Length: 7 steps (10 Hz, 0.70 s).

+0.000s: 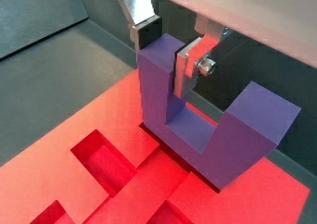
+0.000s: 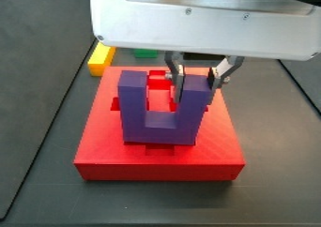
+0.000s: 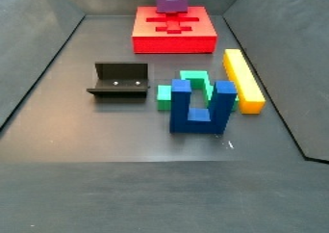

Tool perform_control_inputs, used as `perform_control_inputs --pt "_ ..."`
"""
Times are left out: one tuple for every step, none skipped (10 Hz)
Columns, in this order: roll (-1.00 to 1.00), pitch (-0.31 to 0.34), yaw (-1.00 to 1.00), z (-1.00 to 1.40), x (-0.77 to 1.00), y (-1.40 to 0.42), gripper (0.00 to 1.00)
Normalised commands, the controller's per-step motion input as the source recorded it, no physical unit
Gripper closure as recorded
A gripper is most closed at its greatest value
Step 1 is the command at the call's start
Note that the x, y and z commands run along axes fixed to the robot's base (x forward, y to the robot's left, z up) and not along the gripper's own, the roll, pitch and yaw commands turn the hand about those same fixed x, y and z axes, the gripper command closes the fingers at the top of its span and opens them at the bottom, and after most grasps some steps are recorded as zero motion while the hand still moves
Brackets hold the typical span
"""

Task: Pick up the purple object. Move up. Move to above the board. Insert the purple object.
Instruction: Insert the purple object.

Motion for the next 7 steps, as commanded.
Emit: perform_control_inputs --pt "0.00 0.000 0.00 -0.09 0.14 0.00 1.00" --pt "0.00 0.000 0.00 -0.07 0.14 0.01 1.00" --pt "0.00 0.011 0.00 0.00 0.11 0.07 1.00" --pt "0.00 0.009 0.00 -0.04 0.07 0.03 1.00" --pt "0.00 0.000 0.00 -0.17 0.04 0.00 1.00" --pt "0.00 0.000 0.00 -0.25 0.00 0.00 1.00" --pt "0.01 0.000 0.00 -0.28 0.00 0.00 1.00"
